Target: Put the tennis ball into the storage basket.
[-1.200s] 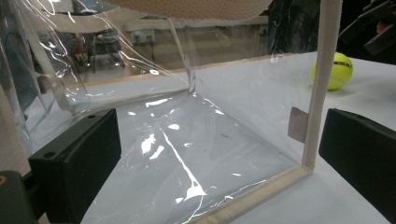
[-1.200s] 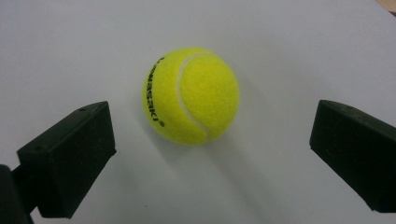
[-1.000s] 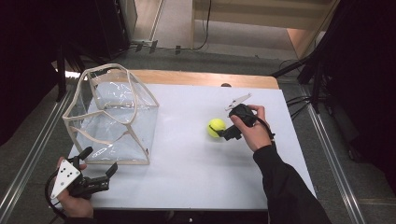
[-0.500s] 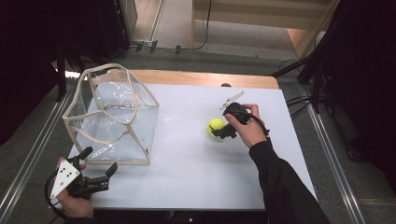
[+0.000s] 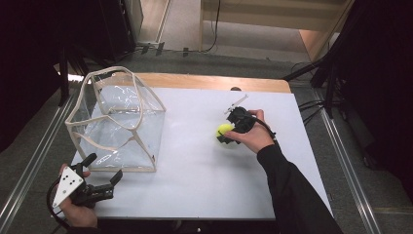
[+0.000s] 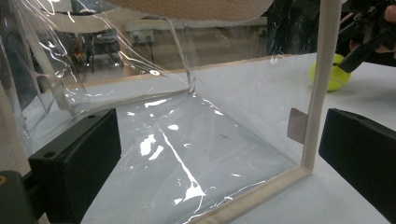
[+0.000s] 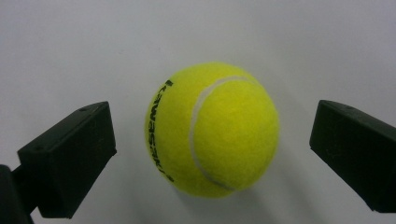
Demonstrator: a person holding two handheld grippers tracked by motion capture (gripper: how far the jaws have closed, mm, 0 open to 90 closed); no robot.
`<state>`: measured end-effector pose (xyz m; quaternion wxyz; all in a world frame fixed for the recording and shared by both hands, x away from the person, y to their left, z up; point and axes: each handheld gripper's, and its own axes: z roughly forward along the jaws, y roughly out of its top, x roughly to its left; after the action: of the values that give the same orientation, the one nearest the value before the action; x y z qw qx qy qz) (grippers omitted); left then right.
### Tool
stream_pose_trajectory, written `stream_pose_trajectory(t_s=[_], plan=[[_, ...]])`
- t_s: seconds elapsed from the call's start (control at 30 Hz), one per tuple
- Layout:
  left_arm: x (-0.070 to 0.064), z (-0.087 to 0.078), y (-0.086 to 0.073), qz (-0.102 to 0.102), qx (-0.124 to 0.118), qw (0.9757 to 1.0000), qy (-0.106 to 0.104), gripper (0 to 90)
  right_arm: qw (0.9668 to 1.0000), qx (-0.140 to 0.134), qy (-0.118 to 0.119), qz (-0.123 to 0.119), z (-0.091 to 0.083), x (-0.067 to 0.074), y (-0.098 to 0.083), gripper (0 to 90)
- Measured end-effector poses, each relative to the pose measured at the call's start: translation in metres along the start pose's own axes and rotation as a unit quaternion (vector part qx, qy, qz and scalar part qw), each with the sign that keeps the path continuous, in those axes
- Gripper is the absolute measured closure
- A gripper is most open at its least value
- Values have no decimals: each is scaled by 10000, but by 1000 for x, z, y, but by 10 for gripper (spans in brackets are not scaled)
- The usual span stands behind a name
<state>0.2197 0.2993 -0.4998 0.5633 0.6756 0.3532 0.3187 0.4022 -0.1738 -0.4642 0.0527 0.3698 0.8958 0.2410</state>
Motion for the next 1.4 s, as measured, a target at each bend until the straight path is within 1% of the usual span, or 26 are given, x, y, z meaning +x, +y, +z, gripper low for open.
stream_pose_trajectory(t_s=[0.03, 0.07, 0.1, 0.13, 0.17, 0.23, 0.33, 0.4, 0.43, 0.53, 0.57, 0.6, 0.67, 0.73, 0.77, 0.83, 0.97, 1.0, 1.03, 1.1, 1.17, 1.2, 1.23, 1.27, 1.33, 1.4], plan=[[0, 0, 0, 1, 0, 10000, 0, 0, 10000, 27, -15, 29, 2, 0, 1, 0], [0, 0, 0, 1, 0, 10000, -1, 0, 10000, 73, -39, -3, 3, 0, 1, 0], [0, 0, 0, -2, -5, 10000, -3, 0, 9999, 116, -13, 6, 4, 0, 2, 0], [0, 0, 0, -18, -7, 10000, 4, 0, 9999, 95, -20, 25, 6, 0, 3, 0], [0, 0, 0, -22, -8, 10000, 4, 0, 9999, 162, -8, 20, 6, 0, 3, 0], [0, 0, 0, -23, -11, 10000, 1, 0, 9998, 170, -52, 27, 8, 0, 4, 0], [0, 0, 0, -19, -6, 10000, 4, 0, 9997, 247, -41, 35, 11, 0, 5, 0], [0, 0, 0, -21, -8, 10000, 0, 0, 9996, 284, -47, 7, 12, 0, 5, 38], [0, 0, 0, -23, -10, 10000, 0, 0, 9994, 324, -76, 64, 13, 1, 5, 38], [0, 0, 0, -20, -6, 10000, 5, 0, 9996, 290, -18, 49, 14, 0, 5, 39], [0, 0, 0, -17, -8, 10000, 2, 0, 9994, 329, -73, 15, 14, 0, 5, 48], [0, 0, 0, -23, -14, 10000, 3, 0, 9994, 345, -68, 69, 15, 1, 5, 51], [0, 0, 0, -21, -9, 10000, 1, 0, 9993, 346, -101, 29, 15, 0, 5, 61], [0, 0, 0, -20, -7, 10000, 2, 0, 9991, 404, -94, 8, 18, 0, 5, 81], [0, 0, 0, -24, -10, 10000, 4, 0, 9990, 432, -106, 3, 18, 0, 5, 114], [0, 0, 0, -19, -7, 10000, 5, 0, 9989, 459, -108, 6, 18, 1, 6, 120], [0, 0, 0, -26, -13, 10000, 2, 0, 9989, 450, -143, 26, 20, 2, 7, 140], [0, 0, 0, -26, -14, 10000, 1, 0, 9987, 490, -126, 46, 20, 3, 7, 148], [0, 0, 0, -24, -13, 10000, 1, 0, 9987, 500, -135, 7, 21, 3, 7, 163], [0, 0, 0, -26, -13, 10000, 1, 0, 9987, 490, -142, 11, 23, 3, 7, 199], [0, 0, 0, -24, -11, 10000, 2, 0, 9987, 481, -140, -14, 22, 2, 7, 214], [0, 0, 0, -23, -12, 10000, 0, 0, 9987, 481, -140, -14, 22, 2, 7, 214], [0, 0, 0, -28, -16, 10000, -2, 0, 9988, 460, -155, 37, 23, 3, 8, 221], [0, 0, 0, -27, -17, 10000, -2, 0, 9989, 445, -134, -16, 23, 2, 8, 227], [0, 0, 0, -28, -16, 10000, 0, 0, 9989, 445, -138, -9, 23, 2, 8, 229], [0, 0, 0, -24, -15, 10000, -1, 0, 9989, 448, -94, 46, 23, 2, 8, 232]])
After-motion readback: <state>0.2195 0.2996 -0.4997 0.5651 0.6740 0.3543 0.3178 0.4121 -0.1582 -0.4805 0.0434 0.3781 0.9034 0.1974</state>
